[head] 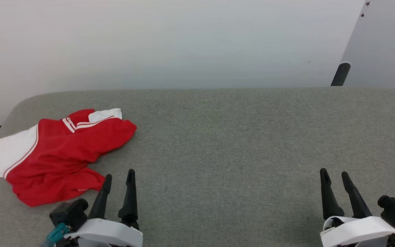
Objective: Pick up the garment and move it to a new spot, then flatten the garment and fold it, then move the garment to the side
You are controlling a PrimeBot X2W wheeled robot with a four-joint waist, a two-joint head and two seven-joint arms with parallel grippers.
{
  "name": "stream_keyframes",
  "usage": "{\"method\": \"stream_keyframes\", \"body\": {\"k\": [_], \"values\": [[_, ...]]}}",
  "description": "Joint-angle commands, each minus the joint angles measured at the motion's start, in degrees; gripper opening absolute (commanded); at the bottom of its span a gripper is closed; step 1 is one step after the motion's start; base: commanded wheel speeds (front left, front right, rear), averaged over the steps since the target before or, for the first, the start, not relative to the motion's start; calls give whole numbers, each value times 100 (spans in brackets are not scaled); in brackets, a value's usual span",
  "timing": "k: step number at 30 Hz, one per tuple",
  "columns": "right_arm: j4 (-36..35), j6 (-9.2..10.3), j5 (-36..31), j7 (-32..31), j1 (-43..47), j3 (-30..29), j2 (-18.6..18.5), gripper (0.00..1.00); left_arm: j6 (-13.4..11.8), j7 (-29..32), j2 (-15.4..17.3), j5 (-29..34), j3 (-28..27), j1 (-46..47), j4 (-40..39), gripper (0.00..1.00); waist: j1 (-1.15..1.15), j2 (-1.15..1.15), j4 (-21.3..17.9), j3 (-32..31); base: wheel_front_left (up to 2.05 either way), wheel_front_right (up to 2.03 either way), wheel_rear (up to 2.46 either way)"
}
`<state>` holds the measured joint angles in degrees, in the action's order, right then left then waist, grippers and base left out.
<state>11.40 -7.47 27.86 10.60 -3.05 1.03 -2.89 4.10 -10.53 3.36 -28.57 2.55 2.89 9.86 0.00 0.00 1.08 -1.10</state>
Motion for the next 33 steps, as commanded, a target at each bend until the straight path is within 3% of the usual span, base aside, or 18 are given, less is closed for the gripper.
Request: {"method": "stream_keyframes", "body": {"k": [1,33], "values": [[-51,-3,-113,40,6,28,6,100,33,-45,-2,149,-7,-18,-52,100,0,0,3,-5,0,0,0],[-187,-4,-1633,414,133,124,2,100,139,-417,-45,1690,55,-107,-111,100,0,0,36,-111,0,0,0]]}}
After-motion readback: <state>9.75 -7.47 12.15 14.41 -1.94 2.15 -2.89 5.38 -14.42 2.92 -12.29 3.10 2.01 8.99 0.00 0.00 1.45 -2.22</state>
